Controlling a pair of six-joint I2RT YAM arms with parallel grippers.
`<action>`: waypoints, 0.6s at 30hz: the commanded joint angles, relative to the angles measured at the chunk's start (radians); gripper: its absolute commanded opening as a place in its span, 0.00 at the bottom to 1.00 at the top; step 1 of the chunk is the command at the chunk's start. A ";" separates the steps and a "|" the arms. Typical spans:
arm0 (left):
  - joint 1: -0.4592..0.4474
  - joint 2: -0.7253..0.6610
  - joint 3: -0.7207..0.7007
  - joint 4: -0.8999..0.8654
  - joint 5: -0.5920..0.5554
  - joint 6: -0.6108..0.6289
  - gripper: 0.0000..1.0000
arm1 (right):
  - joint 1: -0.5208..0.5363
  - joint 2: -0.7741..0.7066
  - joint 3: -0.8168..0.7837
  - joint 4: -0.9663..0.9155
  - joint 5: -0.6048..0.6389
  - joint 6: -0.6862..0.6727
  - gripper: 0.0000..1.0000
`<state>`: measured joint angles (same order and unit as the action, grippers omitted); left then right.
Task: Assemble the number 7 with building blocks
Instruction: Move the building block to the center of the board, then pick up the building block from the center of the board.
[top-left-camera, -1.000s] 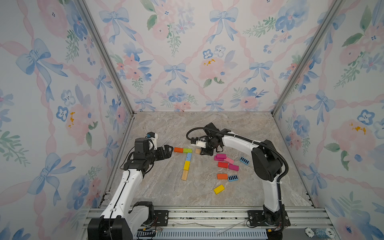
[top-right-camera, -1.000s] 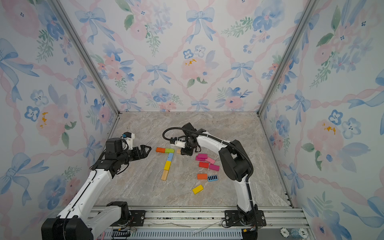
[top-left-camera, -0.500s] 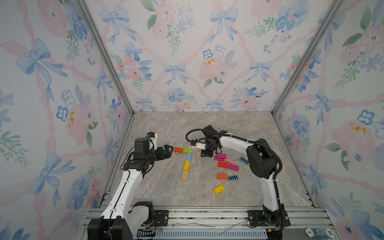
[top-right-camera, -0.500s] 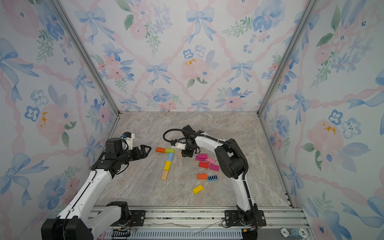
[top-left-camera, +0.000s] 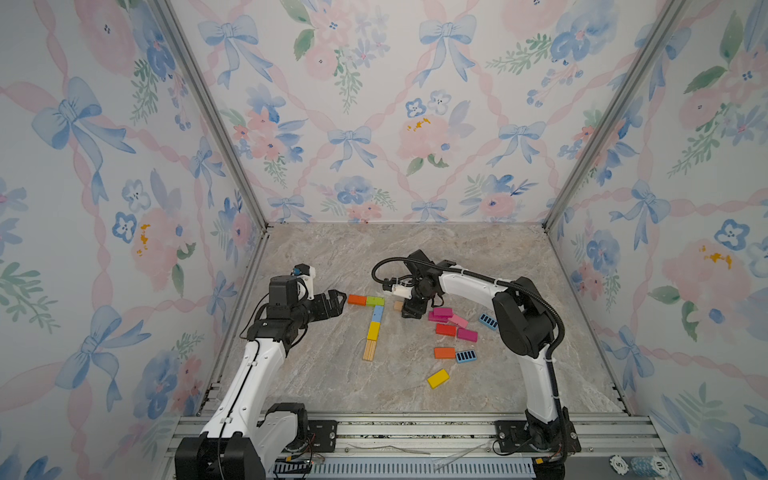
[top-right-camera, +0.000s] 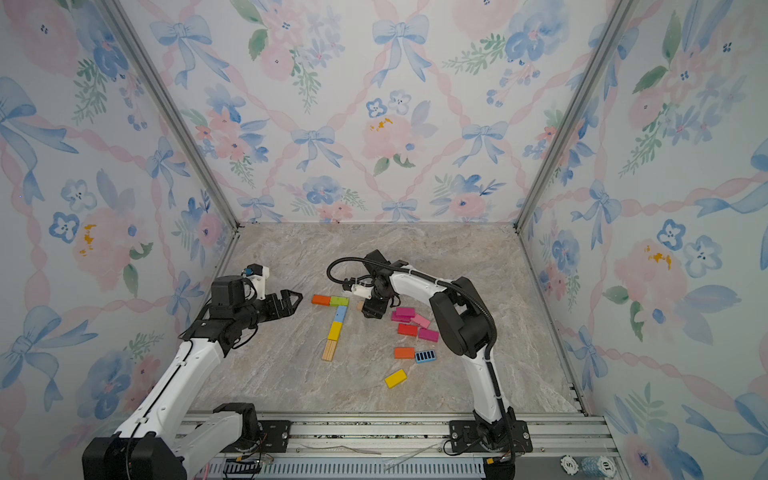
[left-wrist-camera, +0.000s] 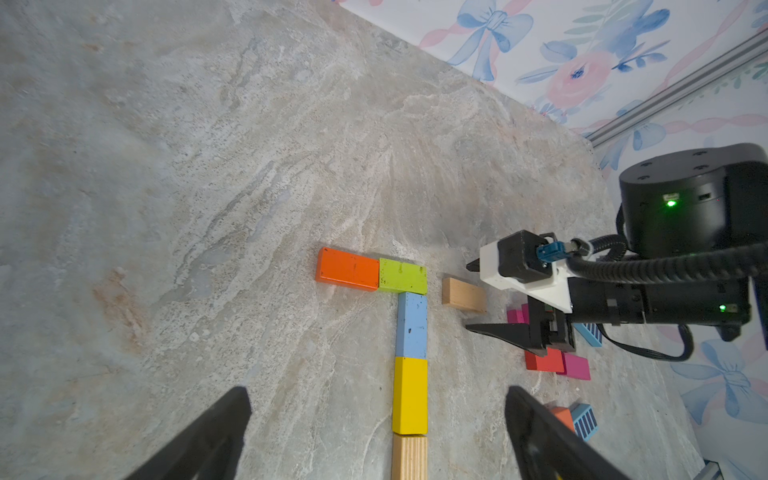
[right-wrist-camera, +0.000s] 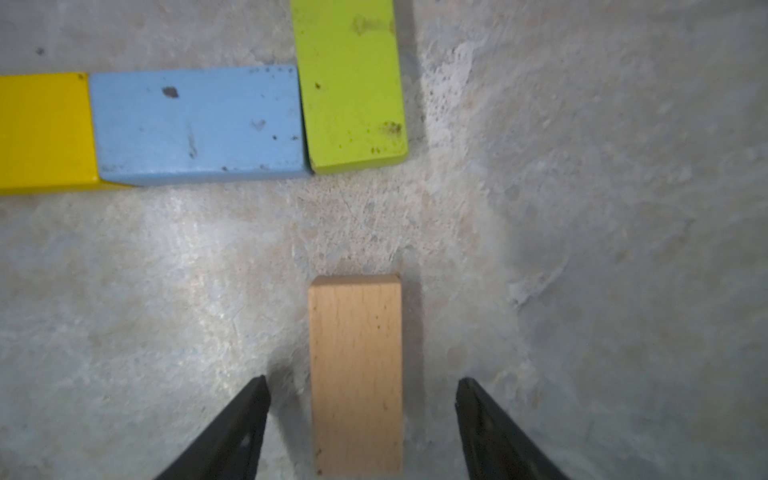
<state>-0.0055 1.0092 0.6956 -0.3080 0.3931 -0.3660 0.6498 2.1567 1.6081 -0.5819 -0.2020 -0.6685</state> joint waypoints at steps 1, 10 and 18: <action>0.005 -0.008 -0.015 0.014 0.012 0.012 0.98 | -0.011 -0.106 -0.033 0.058 -0.031 0.035 0.74; 0.005 -0.017 -0.016 0.017 0.010 0.012 0.98 | -0.113 -0.521 -0.327 0.521 -0.073 0.358 0.97; 0.005 -0.021 -0.016 0.018 0.010 0.012 0.98 | -0.374 -0.613 -0.366 0.521 -0.484 0.700 0.97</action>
<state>-0.0055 1.0084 0.6956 -0.3073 0.3931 -0.3660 0.3351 1.5307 1.2884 -0.0807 -0.4473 -0.1165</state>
